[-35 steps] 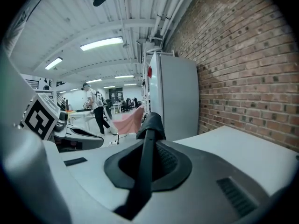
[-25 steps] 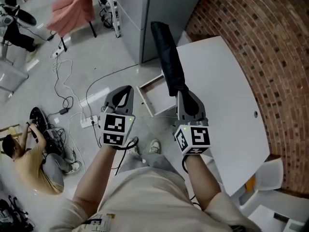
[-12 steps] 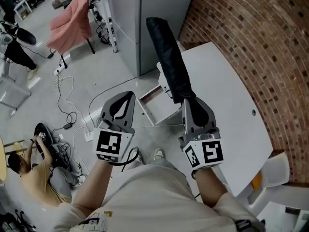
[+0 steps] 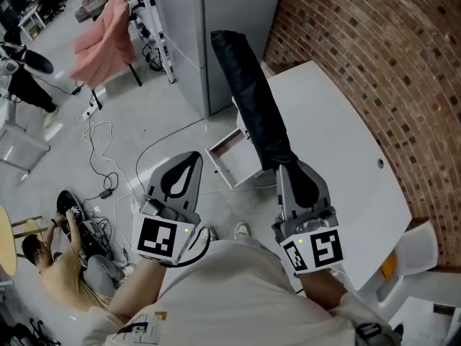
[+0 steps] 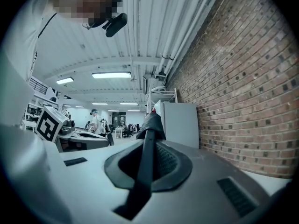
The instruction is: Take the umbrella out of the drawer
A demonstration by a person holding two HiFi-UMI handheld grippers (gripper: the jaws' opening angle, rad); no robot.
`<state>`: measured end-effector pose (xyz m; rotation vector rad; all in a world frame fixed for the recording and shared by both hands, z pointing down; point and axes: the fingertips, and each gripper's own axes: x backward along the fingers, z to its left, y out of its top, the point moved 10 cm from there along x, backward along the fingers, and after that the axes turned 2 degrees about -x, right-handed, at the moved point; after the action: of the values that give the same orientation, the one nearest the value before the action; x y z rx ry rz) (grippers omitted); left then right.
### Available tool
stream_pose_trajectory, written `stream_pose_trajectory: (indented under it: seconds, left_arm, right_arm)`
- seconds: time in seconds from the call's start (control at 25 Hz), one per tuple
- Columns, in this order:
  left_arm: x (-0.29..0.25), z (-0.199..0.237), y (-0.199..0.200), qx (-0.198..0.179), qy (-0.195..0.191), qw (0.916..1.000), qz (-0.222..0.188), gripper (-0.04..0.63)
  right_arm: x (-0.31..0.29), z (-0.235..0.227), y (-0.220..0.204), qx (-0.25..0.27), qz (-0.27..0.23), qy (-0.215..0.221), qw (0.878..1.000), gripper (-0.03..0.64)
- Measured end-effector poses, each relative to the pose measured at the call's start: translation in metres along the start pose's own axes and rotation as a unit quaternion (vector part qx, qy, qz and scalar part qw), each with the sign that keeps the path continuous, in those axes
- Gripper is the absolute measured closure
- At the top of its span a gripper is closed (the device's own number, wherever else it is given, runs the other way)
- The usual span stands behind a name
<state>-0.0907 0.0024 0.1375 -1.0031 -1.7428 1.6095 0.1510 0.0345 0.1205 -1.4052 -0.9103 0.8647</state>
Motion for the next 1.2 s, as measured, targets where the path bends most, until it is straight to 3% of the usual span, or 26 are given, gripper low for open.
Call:
stream_pose_trajectory:
  seconds: [0.44,1.2]
  left_arm:
    - [0.005,-0.011,0.002,-0.010,0.000,0.9999,0.010,0.588]
    - [0.011,-0.014,0.002,-0.011,0.007,0.9998,0.016,0.588]
  right_arm:
    - [0.010,0.003,-0.003,-0.009,0.018,0.012,1.000,0.598]
    - [0.017,-0.008,-0.007,-0.021,0.033,-0.012,0.999,0.598]
